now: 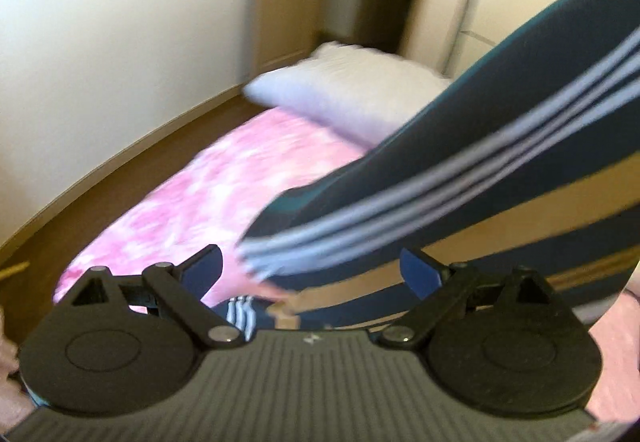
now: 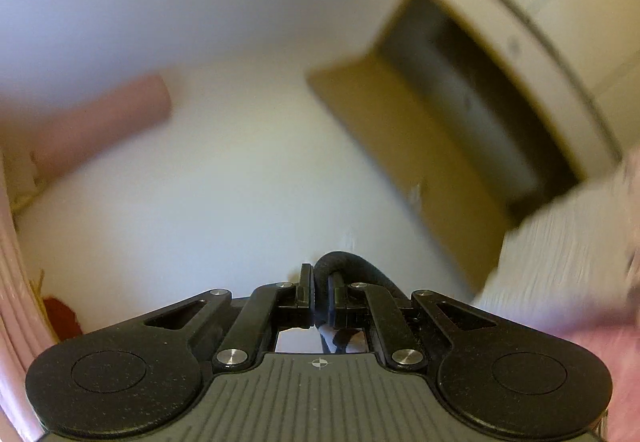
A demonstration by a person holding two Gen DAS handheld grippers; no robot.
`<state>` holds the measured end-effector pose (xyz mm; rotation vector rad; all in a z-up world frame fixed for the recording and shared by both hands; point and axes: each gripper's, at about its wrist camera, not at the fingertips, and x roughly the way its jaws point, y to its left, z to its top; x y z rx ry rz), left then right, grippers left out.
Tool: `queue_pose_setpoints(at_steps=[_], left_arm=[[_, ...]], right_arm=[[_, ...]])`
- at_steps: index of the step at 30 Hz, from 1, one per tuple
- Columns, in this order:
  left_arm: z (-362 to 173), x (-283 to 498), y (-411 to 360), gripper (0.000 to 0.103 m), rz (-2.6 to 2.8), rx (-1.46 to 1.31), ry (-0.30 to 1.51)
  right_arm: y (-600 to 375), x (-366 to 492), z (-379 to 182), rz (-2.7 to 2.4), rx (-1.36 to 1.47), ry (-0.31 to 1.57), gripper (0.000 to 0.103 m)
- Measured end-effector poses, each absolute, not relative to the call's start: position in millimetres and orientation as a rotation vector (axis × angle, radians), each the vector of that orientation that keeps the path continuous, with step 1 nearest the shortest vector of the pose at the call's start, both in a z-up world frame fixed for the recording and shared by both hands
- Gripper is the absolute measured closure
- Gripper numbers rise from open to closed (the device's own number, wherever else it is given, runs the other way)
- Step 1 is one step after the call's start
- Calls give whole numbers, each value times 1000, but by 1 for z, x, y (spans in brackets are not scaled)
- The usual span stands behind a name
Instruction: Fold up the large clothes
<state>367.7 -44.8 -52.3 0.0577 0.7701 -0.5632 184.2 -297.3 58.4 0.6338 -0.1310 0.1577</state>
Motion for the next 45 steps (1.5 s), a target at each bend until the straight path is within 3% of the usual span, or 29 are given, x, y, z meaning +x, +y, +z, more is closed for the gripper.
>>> queue_pose_setpoints(at_steps=[4, 6, 8, 9, 10, 18, 25, 45], left_arm=[[-40, 311, -99, 9, -692, 84, 733], [-43, 283, -124, 9, -740, 95, 750], [-51, 256, -148, 9, -777, 123, 781], [-55, 242, -157, 9, -789, 145, 796], [-60, 226, -166, 9, -802, 167, 810], [-104, 117, -199, 9, -861, 285, 917], [-112, 62, -213, 9, -928, 404, 942], [-135, 73, -247, 9, -1128, 588, 981]], right_arm=[[-332, 101, 102, -11, 537, -182, 101], [-348, 76, 108, -74, 477, -77, 100], [-364, 61, 101, -157, 436, 131, 83], [-370, 56, 93, -186, 421, 230, 56], [-379, 43, 78, -249, 423, 312, 44], [-421, -97, -39, -510, 598, 613, 43], [-421, -180, -93, -562, 664, 781, 43], [-388, -158, -130, -684, 733, 848, 43]])
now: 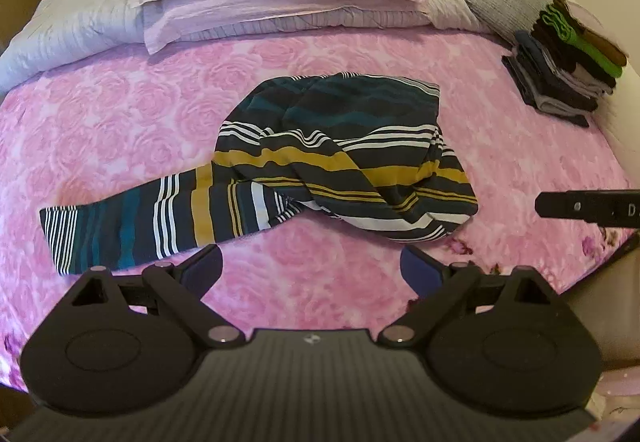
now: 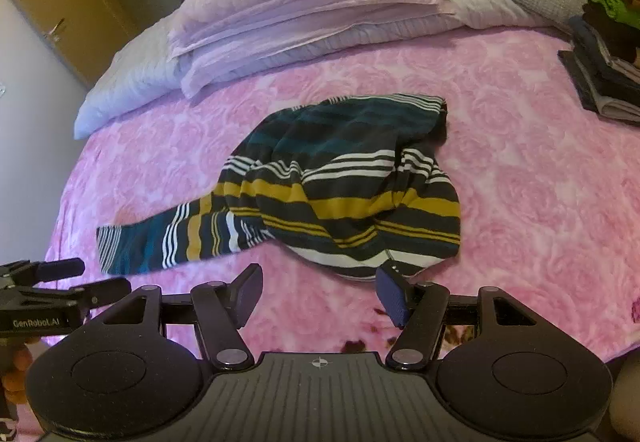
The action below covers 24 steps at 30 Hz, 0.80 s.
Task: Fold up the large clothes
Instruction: 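Move both grippers over the loosely spread sweater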
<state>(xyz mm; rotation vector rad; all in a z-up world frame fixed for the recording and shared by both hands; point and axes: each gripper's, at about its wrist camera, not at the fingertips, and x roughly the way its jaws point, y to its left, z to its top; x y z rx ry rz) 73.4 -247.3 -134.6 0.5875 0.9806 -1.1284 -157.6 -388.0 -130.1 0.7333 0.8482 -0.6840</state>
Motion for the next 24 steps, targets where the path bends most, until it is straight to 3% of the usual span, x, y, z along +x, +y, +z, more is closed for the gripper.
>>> queue_pose_setpoints(at_steps=[16, 24], left_arm=[[-179, 96, -241, 9, -1107, 616, 1023], [-230, 100, -233, 10, -1005, 632, 1024]], right_arm=[[-384, -166, -166, -804, 722, 891, 43], [-396, -188, -207, -747, 458, 971, 43]])
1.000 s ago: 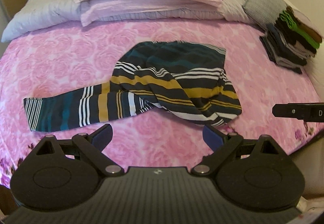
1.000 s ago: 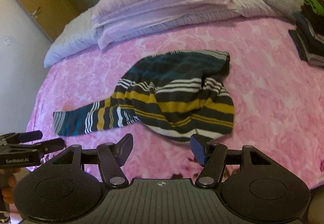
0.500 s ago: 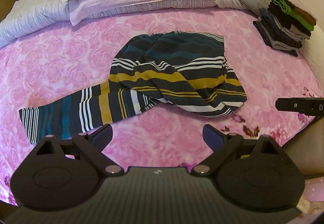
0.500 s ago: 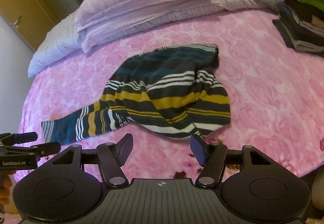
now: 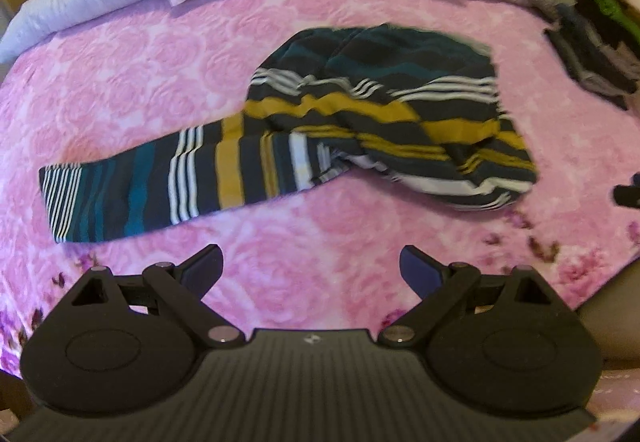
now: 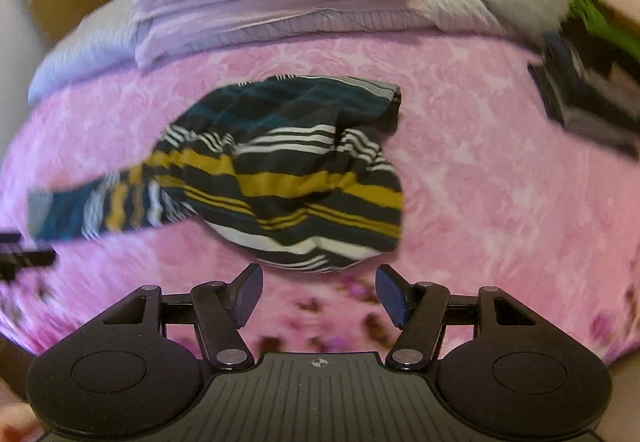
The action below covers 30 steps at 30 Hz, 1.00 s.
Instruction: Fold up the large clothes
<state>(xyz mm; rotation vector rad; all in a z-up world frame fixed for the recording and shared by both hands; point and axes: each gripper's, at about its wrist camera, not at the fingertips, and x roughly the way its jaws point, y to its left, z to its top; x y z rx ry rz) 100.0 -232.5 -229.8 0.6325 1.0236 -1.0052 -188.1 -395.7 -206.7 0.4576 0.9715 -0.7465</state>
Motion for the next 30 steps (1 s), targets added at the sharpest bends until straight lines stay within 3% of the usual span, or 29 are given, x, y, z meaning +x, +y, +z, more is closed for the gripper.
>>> queue_pose_setpoints(at_steps=[16, 21, 23, 24, 30], left_arm=[[-347, 102, -231, 15, -917, 789, 847], [-369, 93, -242, 15, -983, 913, 692], [-380, 90, -251, 15, -1012, 970, 615], [-385, 90, -257, 16, -1027, 993, 583], [-411, 98, -296, 28, -1126, 1062, 442]], right_arm=[[-412, -187, -405, -274, -551, 1176, 44], [-419, -179, -452, -239, -796, 1179, 44], [-425, -179, -459, -242, -807, 1162, 71], [-429, -179, -457, -253, -783, 1161, 96], [-456, -194, -406, -423, -583, 982, 97]])
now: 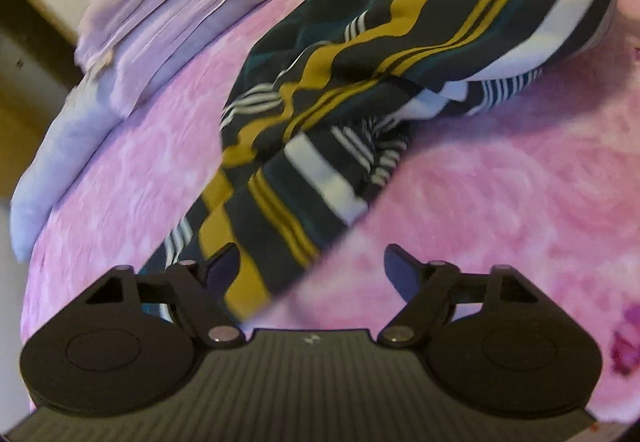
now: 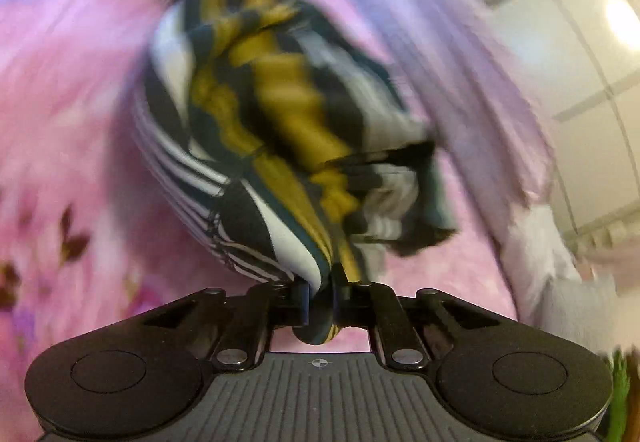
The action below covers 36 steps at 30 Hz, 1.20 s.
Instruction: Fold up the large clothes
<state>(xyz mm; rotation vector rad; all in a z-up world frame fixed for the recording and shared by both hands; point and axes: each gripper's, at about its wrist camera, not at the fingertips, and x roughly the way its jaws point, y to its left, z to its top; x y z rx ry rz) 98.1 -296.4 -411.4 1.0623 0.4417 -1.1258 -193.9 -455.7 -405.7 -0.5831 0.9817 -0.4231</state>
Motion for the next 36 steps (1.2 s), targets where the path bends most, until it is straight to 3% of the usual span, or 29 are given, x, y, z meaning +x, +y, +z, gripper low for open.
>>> queue_pose_setpoints(at_steps=[6, 8, 11, 14, 22, 26, 36], left_arm=[[-440, 108, -322, 47, -1240, 1145, 313], [-445, 114, -328, 93, -1272, 1163, 300], [-444, 121, -332, 95, -1249, 1193, 244], [-409, 123, -322, 95, -1215, 1129, 200], [-239, 180, -267, 99, -967, 743, 228], [-157, 187, -236, 99, -915, 619, 153], [-29, 130, -151, 98, -868, 484, -48]], right_arm=[[-474, -190, -366, -527, -473, 878, 97], [-471, -191, -356, -553, -439, 853, 97], [-465, -177, -336, -591, -390, 823, 98], [-465, -175, -304, -624, -362, 773, 99], [-453, -172, -179, -698, -370, 542, 101], [-445, -177, -109, -736, -396, 429, 101], [-392, -236, 18, -678, -425, 283, 101]])
